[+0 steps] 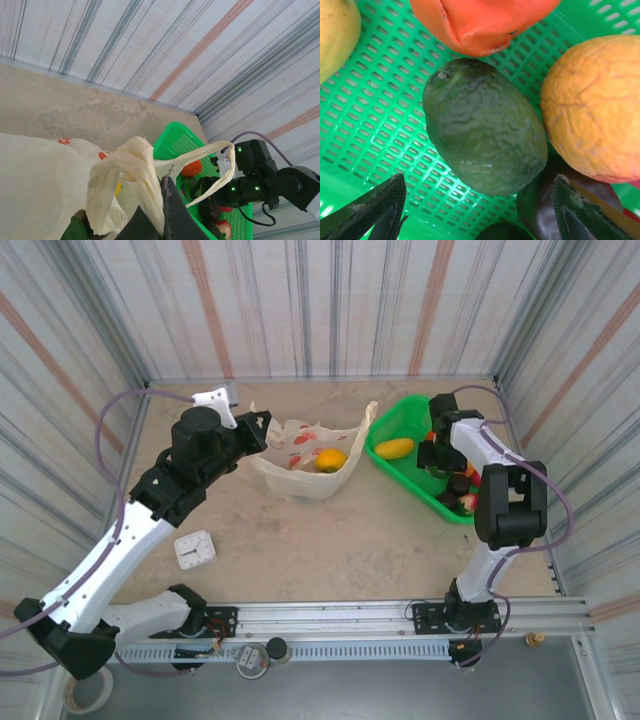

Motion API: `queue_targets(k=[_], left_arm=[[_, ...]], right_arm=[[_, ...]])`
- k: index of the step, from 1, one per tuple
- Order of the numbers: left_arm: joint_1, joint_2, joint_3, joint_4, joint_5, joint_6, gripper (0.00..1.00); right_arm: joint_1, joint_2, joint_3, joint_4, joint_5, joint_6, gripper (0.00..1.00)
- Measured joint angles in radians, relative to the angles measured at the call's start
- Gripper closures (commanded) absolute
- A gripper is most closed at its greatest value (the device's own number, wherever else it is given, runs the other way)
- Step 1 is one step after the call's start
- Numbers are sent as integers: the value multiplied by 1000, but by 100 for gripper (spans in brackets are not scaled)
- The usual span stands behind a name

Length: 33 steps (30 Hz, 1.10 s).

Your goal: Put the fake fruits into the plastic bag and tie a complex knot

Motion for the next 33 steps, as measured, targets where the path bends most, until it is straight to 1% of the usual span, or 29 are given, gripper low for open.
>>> queue_targets(k=[7,12,15,18,20,23,28,31,33], left_arm=[[3,-4,-8,6,9,0,100],[19,-5,-14,29,35,0,100],[28,-10,-24,34,46,0,100],[36,-10,-24,43,61,-1,100],[40,-10,-24,53,64,0,100],[42,-10,-25,53,71,-1,100],[42,-10,-25,53,72,-1,100],[42,-10,-26,53,72,-1,100],[42,-10,-26,53,72,-1,100]], right_arm=[[0,89,40,14,-18,-15,21],[0,163,112,24,-22,-26,26],[1,196,131,34,-26,-29,34],[3,199,133,33,-32,-27,46],[3,195,131,35,-41,-24,49],[9,154,98,47,-51,-18,50],[20,-22,48,34,-68,5,52],[30,-161,75,24,-82,13,53],[48,-227,151,10,-92,25,53]])
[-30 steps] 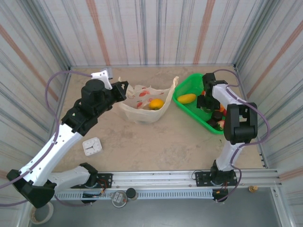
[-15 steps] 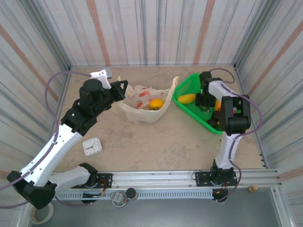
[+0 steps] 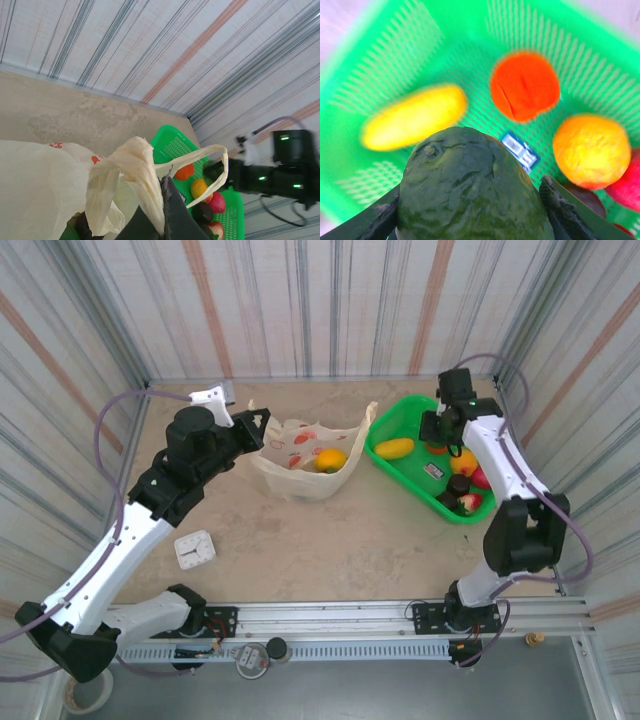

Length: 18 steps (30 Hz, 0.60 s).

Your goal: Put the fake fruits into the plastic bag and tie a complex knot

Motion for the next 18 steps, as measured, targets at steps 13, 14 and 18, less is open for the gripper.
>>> queue_targets(k=[13,14,18], left_arm=[[18,0,-15,21,1,0,100],[19,0,-16,22,4,0,100],[25,0,-19,23,8,0,100]], right_arm=[[405,-5,459,91,-161,-11,52],[429,13,459,97,-174,-23,51],[505,87,407,118,-189,-55,51]])
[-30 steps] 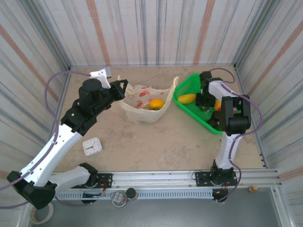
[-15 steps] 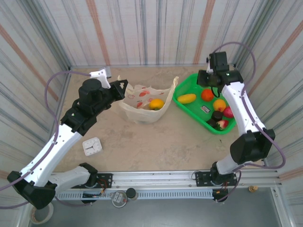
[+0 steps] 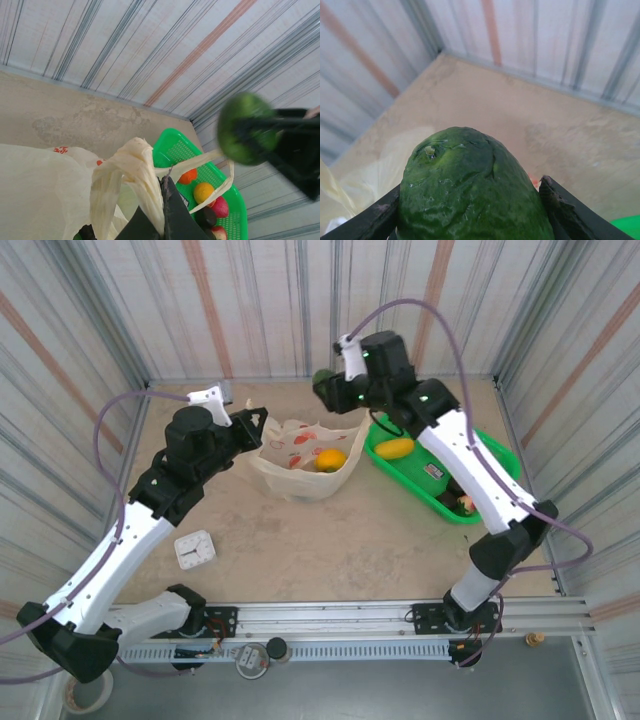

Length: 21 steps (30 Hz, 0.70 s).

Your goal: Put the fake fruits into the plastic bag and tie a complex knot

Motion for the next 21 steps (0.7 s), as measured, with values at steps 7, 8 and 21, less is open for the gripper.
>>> queue_targets(k=[7,8,21], left_arm=[[6,0,-10,4,10,-1,100],[6,0,-10,4,11,-1,100],[20,0,-11,7,26,-8,100]], right_arm=[[35,61,-249,56,-70,9,51],[35,72,-262,63,-82,10,51],[69,150,-288,171,-142,47,24]])
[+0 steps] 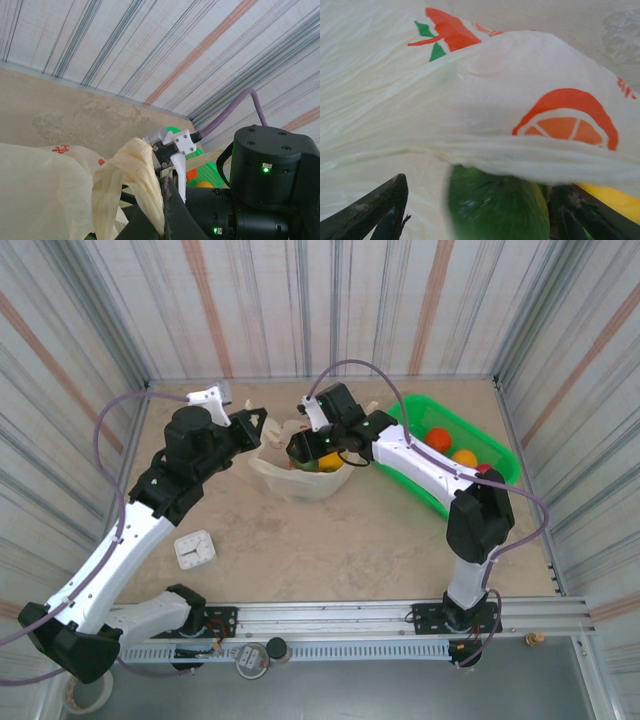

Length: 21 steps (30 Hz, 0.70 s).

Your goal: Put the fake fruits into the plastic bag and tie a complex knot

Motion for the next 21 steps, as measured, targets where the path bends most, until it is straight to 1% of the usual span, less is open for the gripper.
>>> queue_targets(k=[3,5,7,9,10,17,21], left_arm=[[1,0,0,0,0,0,100],[1,0,0,0,0,0,100],[1,2,0,0,0,0,100],[1,2,0,0,0,0,100],[1,3,0,0,0,0,100],[1,13,0,0,0,0,100],[1,15,0,0,0,0,100]], right_arm=[[6,0,0,0,0,-1,28],[5,-4,-2,0,0,-3,37],[0,-24,-18,2,-1,-4,49],[-6,-63,-45,2,-1,-3,58],[-11,-86,-58,0,-1,-2,61],[-46,-241,-54,-8,-12,7,61],[-109,-331,-42,0,-22,22,61]])
